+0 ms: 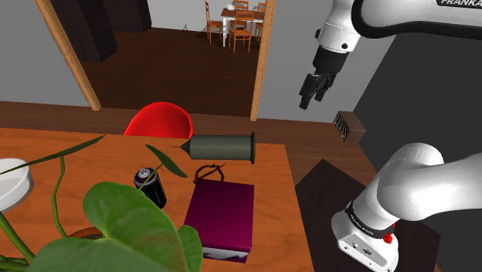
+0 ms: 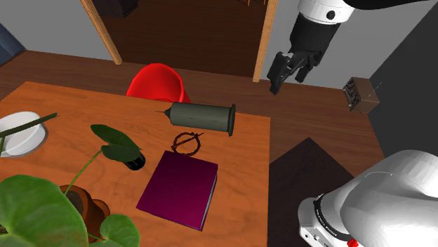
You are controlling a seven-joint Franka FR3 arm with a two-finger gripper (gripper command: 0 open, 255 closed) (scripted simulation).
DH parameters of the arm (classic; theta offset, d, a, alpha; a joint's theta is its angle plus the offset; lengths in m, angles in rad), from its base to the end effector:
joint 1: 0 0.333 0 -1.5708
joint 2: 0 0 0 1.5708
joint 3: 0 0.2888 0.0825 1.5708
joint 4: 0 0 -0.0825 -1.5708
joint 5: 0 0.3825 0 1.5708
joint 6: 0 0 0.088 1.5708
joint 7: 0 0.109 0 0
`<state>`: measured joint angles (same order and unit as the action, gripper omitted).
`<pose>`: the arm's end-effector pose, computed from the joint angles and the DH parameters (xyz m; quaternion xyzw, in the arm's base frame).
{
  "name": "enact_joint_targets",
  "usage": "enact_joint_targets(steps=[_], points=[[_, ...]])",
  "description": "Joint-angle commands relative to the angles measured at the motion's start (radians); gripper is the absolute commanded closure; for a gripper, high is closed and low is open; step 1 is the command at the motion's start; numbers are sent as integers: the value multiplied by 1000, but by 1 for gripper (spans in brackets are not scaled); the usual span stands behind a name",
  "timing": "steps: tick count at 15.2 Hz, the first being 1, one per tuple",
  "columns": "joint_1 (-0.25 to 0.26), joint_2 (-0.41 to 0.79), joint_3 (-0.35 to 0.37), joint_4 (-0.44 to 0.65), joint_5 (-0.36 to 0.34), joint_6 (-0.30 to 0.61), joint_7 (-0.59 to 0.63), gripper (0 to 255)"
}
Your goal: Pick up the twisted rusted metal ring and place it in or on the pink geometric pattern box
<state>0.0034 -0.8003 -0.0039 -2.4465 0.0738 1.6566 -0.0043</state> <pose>0.3270 0.0071 0.5390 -0.9993 0.0005 -0.0053 0.0382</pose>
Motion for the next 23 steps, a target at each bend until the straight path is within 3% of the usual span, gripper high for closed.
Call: enact_joint_targets(steps=[1, 12, 19, 23], points=[[0, 0, 0, 0, 0, 0, 0, 0], [51, 137, 136, -244, 97, 483, 114, 0], [71, 375, 235, -285, 132, 828, 194, 0], [58, 551, 297, -265, 106, 1020, 265, 0]])
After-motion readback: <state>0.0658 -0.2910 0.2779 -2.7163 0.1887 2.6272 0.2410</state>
